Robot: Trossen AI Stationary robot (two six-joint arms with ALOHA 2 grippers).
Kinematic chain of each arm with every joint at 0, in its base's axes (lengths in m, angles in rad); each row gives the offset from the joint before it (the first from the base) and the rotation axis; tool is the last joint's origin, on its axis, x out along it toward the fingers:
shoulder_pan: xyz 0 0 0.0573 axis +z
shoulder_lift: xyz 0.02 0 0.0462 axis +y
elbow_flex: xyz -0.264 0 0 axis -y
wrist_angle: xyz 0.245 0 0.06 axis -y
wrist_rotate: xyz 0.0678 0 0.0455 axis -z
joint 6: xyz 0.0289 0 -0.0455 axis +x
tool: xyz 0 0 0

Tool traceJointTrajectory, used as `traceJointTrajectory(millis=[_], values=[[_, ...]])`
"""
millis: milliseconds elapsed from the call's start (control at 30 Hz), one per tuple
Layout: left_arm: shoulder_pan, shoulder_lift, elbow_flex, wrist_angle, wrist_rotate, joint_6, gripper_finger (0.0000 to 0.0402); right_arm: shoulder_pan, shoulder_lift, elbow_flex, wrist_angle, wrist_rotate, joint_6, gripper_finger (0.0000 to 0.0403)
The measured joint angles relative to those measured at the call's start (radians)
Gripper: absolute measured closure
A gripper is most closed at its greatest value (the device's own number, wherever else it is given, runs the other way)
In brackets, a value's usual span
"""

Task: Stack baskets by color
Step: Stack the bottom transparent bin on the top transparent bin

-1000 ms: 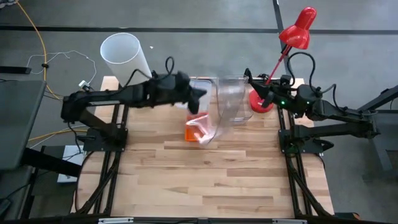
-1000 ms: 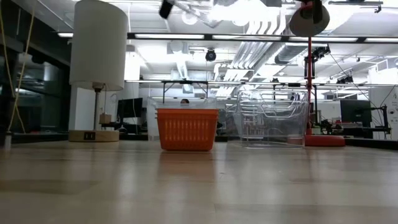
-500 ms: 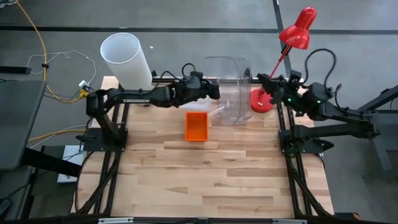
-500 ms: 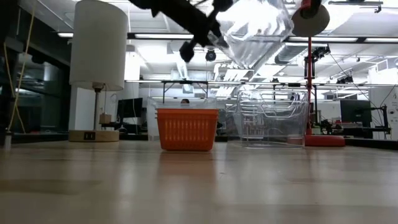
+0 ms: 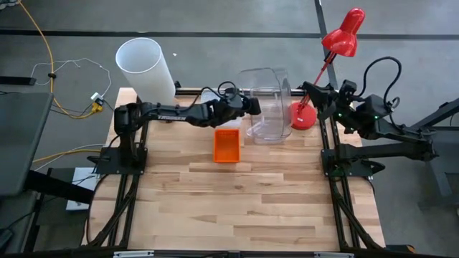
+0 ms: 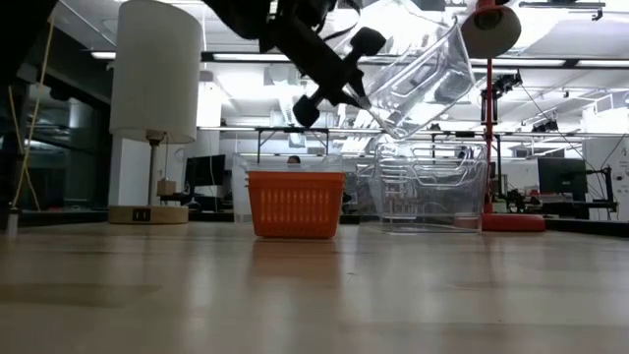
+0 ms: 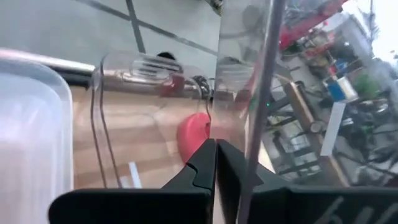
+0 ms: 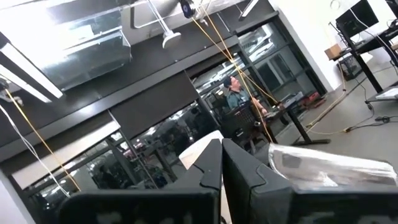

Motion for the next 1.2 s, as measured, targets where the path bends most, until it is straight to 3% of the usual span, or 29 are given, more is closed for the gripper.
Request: traceJointTrajectory(millis=[333,633,1200], values=[[0.005,0.010,0.151,-0.190,-0.118,0.125,0.0401,0.000,0.000,0.000,-0.047,0.009,0.000,0.0402],[-0.008,0.149,0.334,-0.398,-0.094,0.112,0.0402,0.000,0.000,0.000,-0.056,0.009,0.000,0.0402],[-0.005,0.157,0.345,-0.493,-0.114,0.050,0.0401,0.000,0.000,0.000,-0.089,0.010,0.000,0.0402]])
